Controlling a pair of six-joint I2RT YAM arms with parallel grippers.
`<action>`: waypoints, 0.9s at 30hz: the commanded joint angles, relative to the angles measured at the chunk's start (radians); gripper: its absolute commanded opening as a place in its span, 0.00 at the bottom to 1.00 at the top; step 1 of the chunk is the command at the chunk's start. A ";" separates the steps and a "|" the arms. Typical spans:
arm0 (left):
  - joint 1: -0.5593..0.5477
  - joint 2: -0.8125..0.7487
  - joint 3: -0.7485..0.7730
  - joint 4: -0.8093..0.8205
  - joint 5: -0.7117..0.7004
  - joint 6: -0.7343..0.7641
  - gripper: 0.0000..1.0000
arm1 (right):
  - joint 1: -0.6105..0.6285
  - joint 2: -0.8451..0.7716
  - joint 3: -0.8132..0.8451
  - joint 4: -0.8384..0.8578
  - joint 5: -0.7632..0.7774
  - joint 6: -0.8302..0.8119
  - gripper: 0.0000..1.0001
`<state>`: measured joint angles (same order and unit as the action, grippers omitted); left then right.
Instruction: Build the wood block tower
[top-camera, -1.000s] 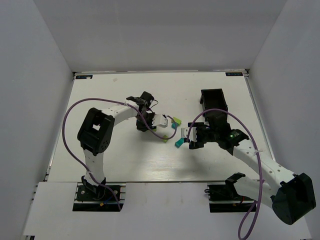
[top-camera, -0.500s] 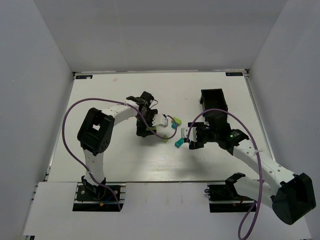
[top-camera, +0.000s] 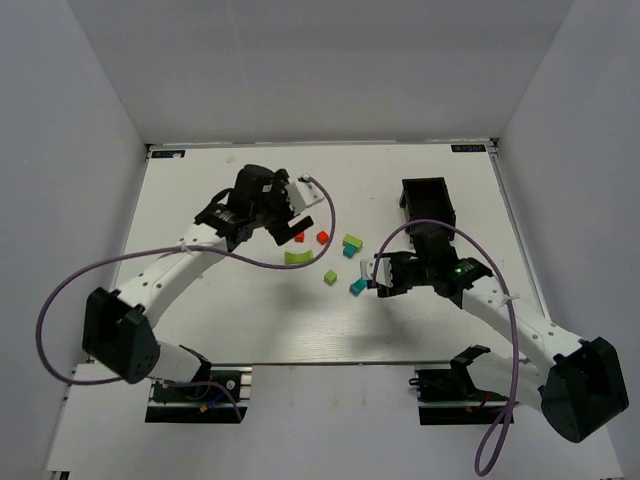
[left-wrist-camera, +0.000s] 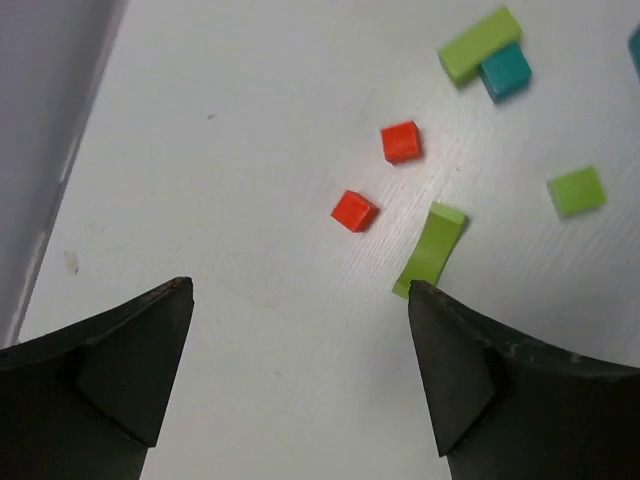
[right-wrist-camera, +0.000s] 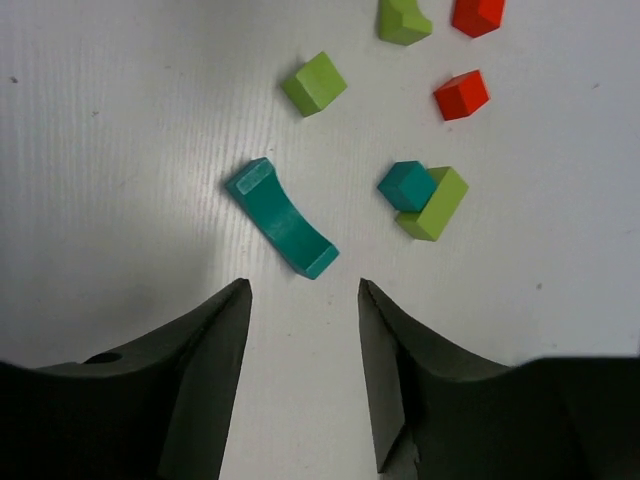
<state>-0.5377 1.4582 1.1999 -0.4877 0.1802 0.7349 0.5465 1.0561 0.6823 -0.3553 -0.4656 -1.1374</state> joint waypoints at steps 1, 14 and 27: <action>0.002 -0.107 -0.036 0.132 -0.125 -0.384 0.97 | 0.007 0.022 -0.023 -0.005 -0.048 -0.092 0.51; -0.007 -0.422 -0.259 0.136 -0.081 -0.698 0.59 | 0.018 0.339 0.163 -0.171 -0.084 -0.346 0.60; -0.007 -0.541 -0.322 0.163 -0.053 -0.707 0.72 | 0.018 0.556 0.275 -0.169 0.061 -0.375 0.62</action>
<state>-0.5400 0.9237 0.8894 -0.3313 0.1028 0.0406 0.5591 1.6020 0.9218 -0.4992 -0.4309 -1.4830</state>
